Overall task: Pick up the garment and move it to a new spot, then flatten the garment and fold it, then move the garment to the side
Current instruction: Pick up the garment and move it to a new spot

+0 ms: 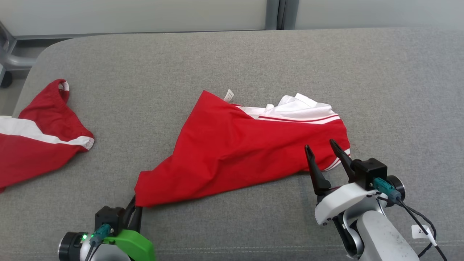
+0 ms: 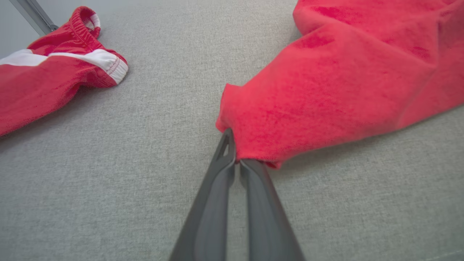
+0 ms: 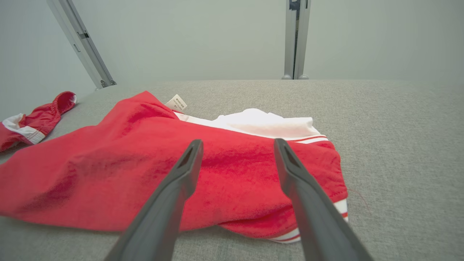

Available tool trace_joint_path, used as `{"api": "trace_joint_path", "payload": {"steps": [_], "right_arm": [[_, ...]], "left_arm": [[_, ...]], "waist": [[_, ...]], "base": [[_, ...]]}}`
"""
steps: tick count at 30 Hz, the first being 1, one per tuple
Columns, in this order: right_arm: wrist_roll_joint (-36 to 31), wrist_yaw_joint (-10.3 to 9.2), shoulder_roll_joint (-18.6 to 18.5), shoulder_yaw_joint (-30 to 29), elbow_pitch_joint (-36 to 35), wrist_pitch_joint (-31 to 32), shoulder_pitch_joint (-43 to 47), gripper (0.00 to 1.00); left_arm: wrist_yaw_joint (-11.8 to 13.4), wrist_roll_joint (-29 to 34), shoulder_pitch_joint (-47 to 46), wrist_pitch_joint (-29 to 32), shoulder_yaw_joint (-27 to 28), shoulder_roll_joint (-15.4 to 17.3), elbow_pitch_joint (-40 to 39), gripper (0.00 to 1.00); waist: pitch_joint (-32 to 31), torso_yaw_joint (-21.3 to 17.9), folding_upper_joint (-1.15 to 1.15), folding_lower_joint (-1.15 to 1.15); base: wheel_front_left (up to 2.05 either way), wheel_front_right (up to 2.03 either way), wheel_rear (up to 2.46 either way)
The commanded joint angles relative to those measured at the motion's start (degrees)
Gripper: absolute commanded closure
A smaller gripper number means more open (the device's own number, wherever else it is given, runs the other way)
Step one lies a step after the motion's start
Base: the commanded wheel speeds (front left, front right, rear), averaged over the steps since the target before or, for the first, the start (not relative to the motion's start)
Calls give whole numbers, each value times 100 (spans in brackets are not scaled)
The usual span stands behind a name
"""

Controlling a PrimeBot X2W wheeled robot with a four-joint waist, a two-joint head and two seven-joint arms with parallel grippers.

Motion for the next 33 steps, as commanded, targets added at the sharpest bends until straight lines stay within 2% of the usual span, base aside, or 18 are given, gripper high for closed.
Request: {"api": "trace_joint_path", "payload": {"steps": [1,3,4,5,6,11,18,25,33], "right_arm": [[33,0,-10,1,20,-14,13,0],[29,0,-8,10,32,-14,-1,0],[35,0,-10,17,40,-14,-16,0],[46,0,-21,23,49,-14,-31,0],[54,0,-29,27,52,-14,-41,0],[46,0,-58,-9,51,-14,3,0],[20,0,-73,-87,50,-14,64,0],[68,0,-169,-211,70,-14,94,0],[49,0,-251,-353,128,-14,74,0]], "left_arm": [[-25,-32,83,23,-17,-27,-13,100],[-45,-70,105,22,-38,-76,42,97],[-65,-79,112,15,-50,-79,107,71],[-94,-122,105,-15,-36,-113,160,32],[-104,-129,95,-43,-25,-123,234,0],[-92,-181,27,-162,114,-164,394,0],[141,-124,156,-239,443,-122,257,0],[353,136,444,-243,956,-139,-501,0],[243,571,768,-240,1393,-362,-1283,0]], "waist": [[-7,11,0,0],[-14,18,0,0],[-15,14,0,0],[-17,11,0,0],[-19,6,0,0],[-48,0,0,0],[-130,45,0,0],[-229,106,0,0],[-311,123,0,0]], "base": [[0,0,0],[0,0,0],[0,0,0],[0,0,0],[0,0,0],[0,0,0],[0,0,0],[0,0,0],[0,0,0]]}}
